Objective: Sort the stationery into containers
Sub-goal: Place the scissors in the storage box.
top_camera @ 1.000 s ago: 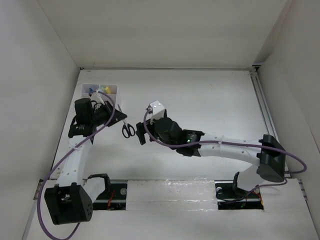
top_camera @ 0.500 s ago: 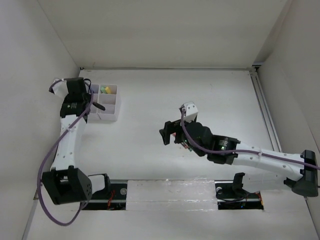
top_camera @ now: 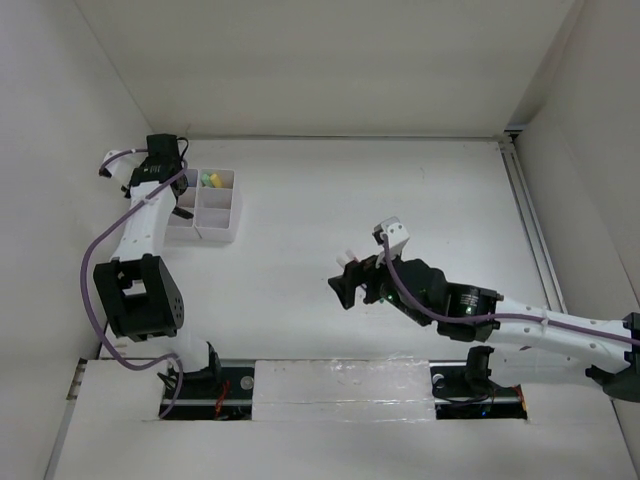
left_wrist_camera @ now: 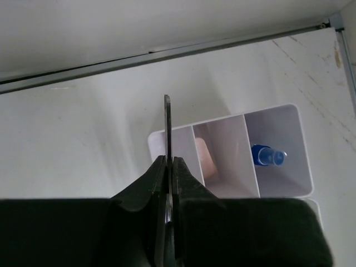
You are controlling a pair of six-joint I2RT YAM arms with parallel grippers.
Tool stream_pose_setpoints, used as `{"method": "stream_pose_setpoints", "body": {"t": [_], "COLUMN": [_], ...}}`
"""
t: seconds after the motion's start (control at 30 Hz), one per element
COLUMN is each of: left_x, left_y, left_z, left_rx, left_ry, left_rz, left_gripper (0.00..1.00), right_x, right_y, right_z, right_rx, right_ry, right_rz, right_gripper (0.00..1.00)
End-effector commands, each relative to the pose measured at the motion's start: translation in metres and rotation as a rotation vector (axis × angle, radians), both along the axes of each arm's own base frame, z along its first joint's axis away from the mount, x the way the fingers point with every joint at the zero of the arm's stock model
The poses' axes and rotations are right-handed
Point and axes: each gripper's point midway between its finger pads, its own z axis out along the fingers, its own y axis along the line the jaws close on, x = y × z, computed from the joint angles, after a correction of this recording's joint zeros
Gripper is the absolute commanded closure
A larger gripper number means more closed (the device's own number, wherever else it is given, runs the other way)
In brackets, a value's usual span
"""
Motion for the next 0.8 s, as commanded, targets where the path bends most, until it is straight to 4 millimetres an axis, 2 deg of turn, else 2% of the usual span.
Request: {"method": "stream_pose_setpoints", "body": {"t": [0.0,0.13,0.17,0.4,0.63,0.73,0.77], "left_x": [-0.005,-0.006,-0.006,0.004,0.008,0.01,0.012], "left_y": [0.015,0.016,0.016,0.016,0.029,0.035,0.033], "left_z": [0.031,0.022,0.014,0.004,0.001,-0.005,-0.014], "left_rx": [0.059,0.057,0.056,0.044,0.024,0.005,-0.006], "left_ry": [-0.072,-0.051,-0.029,-0.04,-0.075,-0.08,-0.069], "left_rz": [0.113,0.129,0.128,0.127,0.138,0.145,0.138], "left_gripper": [1.0,1.0,1.0,1.0,1.0,1.0,1.0], "right_x": [-0.006,-0.007,-0.006,-0.01,-0.014,-0.015,-0.015], "right_y": [0.006,0.008,0.009,0.012,0.018,0.019,0.019], "right_z": [0.012,0.018,0.02,0.019,0.02,0.02,0.02], "right_rx": [0.033,0.035,0.044,0.041,0.047,0.041,0.041], "right_ry": [-0.03,-0.049,-0.052,-0.051,-0.052,-0.056,-0.056], "right_rz": [0.047,0.061,0.061,0.091,0.129,0.14,0.14], "right_gripper": [0.0,0.0,0.0,0.0,0.0,0.0,0.0]}}
